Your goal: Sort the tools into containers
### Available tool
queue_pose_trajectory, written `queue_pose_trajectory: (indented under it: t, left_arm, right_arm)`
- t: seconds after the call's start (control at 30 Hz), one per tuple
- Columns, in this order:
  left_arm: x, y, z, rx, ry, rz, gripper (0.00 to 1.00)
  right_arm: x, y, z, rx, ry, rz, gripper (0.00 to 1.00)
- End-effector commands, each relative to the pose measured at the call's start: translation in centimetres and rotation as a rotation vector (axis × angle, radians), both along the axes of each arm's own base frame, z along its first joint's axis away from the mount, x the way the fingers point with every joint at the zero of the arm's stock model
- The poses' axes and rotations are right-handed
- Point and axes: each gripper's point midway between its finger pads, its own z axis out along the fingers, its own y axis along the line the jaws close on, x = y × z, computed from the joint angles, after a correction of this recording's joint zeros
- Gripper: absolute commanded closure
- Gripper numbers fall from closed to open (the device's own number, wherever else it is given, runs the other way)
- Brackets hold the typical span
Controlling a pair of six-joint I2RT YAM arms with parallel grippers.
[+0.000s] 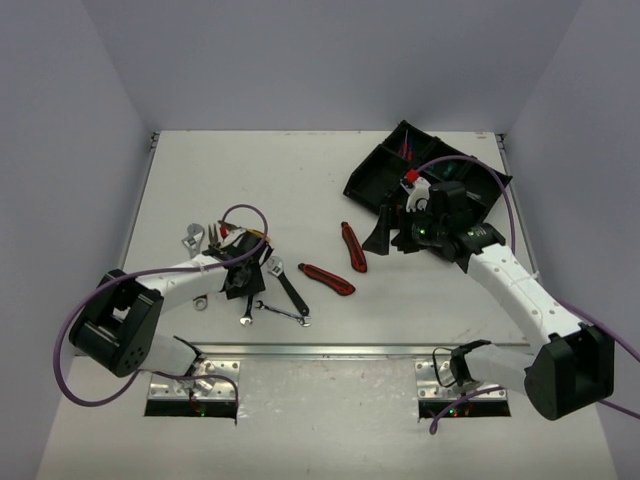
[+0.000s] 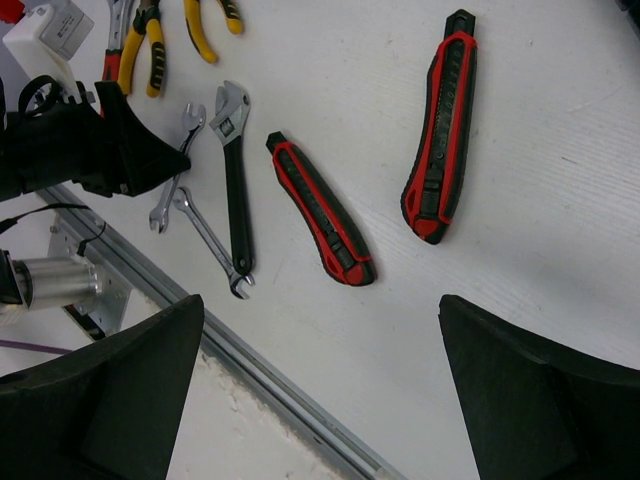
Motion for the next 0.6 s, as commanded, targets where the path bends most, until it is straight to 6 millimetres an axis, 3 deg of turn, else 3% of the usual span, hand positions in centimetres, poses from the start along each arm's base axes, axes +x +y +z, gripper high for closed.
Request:
queue_pose_trajectory:
  t: [0.0, 0.27, 0.37, 0.57]
  left_arm:
    - [-1.0, -1.0, -1.9, -0.056, 0.06, -0.009, 0.62]
    - [-3.3, -1.3, -4.3, -0.07, 0.189, -0.028, 0.98]
    - [-2.9, -1.3, -3.8, -0.07, 0.166, -0.023, 1.0]
    - [-1.6, -1.2, -0.9, -0.078, 0.062, -0.014, 1.0]
  right_arm:
    - [0.3, 0.6, 1.5, 0.032, -0.063, 0.03, 0.01]
    - [-0.5, 0.5, 1.8, 0.03, -0.111, 0.068, 0.01]
    - [-0.5, 0.8, 1.9, 0.044, -0.117, 0.084, 0.01]
    - [-1.0, 2.1, 1.8, 0.119, -0.093, 0.133, 0.01]
